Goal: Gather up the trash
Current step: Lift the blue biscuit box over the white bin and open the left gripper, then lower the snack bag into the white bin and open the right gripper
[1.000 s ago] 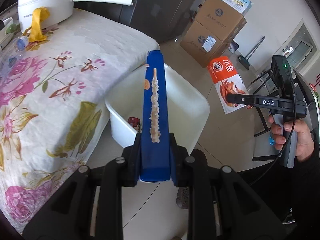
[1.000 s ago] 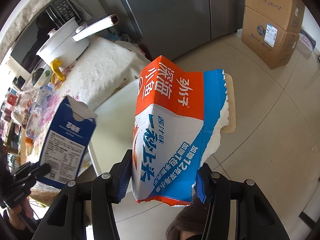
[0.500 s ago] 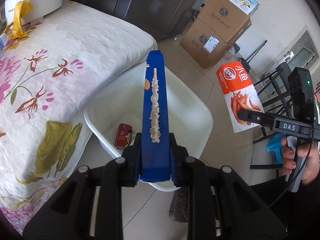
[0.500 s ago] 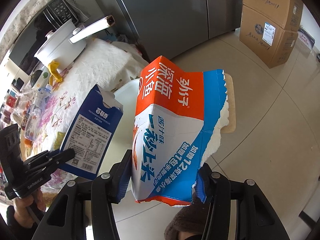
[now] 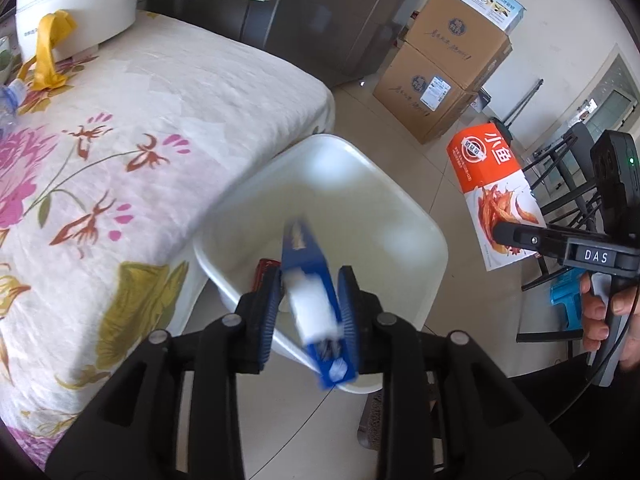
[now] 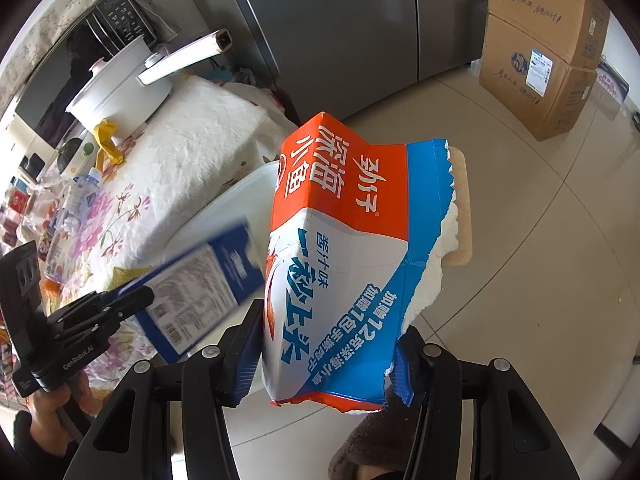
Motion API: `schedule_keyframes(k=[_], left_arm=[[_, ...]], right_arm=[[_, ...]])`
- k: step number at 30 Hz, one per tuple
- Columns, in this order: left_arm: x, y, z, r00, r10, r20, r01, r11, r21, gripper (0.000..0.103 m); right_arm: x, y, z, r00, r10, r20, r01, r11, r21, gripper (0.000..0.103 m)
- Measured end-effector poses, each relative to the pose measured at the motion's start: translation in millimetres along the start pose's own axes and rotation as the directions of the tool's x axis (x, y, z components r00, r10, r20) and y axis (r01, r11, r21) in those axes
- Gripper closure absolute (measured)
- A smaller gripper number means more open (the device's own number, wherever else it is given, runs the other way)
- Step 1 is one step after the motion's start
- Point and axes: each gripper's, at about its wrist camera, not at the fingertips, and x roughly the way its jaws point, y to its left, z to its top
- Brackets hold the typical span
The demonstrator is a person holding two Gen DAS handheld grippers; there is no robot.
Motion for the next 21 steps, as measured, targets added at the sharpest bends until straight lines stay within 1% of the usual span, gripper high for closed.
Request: schedule_keyframes(k=[1,3,6,9,13,15,21], left_arm=[[-3.9,2.3,-0.9,1.0,0.011,0.004,-0.011,1.0,-0.005,0.06],[-12.4,7.3,-2.2,0.999,0.039,0.018,-0.039,0.999,-0.017,0.042],[-27.2,15.1,-5.1,0.996,0.082,0.041,-0.081,0.996,-0.03,0.03],[-40.9,23.7,-9.1,0.989,0.136,0.06,-0.134,0.99,-0.033,0.023],[-54.8,34.8,-14.0,0.978,0.2,0.066,-0.198,0.98,-0.035,0.02],[-61.6,38.9,-16.1,0.969,0.236,0.07,-0.234,0.972,-0.035,0.012],[-83.0,52.3,-25.3,0.952,0.295,0.085,-0.293,0.955,-0.035,0.01]], right_arm=[[-0.3,1.8,0.5,1.0,0.001,0.002,-0.001,1.0,-0.004,0.048],[-0.4,5.7,1.0,1.0,0.002,0.003,-0.002,1.0,-0.011,0.048],[0.5,12.2,2.2,1.0,0.004,0.001,-0.003,1.0,-0.02,0.047],[2.6,20.8,4.4,1.0,0.004,-0.002,-0.004,1.0,-0.031,0.047],[7.6,35.9,7.2,1.0,0.005,-0.008,-0.006,0.998,-0.055,0.047],[11.5,43.8,8.3,1.0,0.006,-0.015,-0.007,0.998,-0.066,0.047],[26.0,62.6,10.8,0.999,-0.013,-0.039,0.009,0.996,-0.085,0.046]])
